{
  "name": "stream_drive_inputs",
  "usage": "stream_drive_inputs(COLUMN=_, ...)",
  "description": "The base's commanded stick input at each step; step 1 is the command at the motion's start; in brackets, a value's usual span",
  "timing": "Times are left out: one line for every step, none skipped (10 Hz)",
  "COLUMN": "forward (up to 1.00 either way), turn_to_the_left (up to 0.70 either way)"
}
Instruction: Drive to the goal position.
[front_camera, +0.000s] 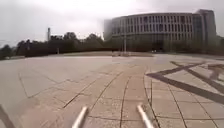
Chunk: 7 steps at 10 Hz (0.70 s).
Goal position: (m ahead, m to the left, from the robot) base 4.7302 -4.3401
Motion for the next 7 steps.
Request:
stream_drive_inputs(forward=0.7, turn_to_the_left=0.0)
stream_drive_inputs(forward=0.7, turn_to_the_left=0.0)
stream_drive_inputs(forward=0.7, turn_to_the_left=0.0)
stream_drive_inputs(forward=0.7, turn_to_the_left=0.0)
stream_drive_inputs(forward=0.7, turn_to_the_left=0.0)
stream_drive_inputs(forward=0.7, turn_to_the_left=0.0)
stream_drive_inputs(forward=0.7, turn_to_the_left=0.0)
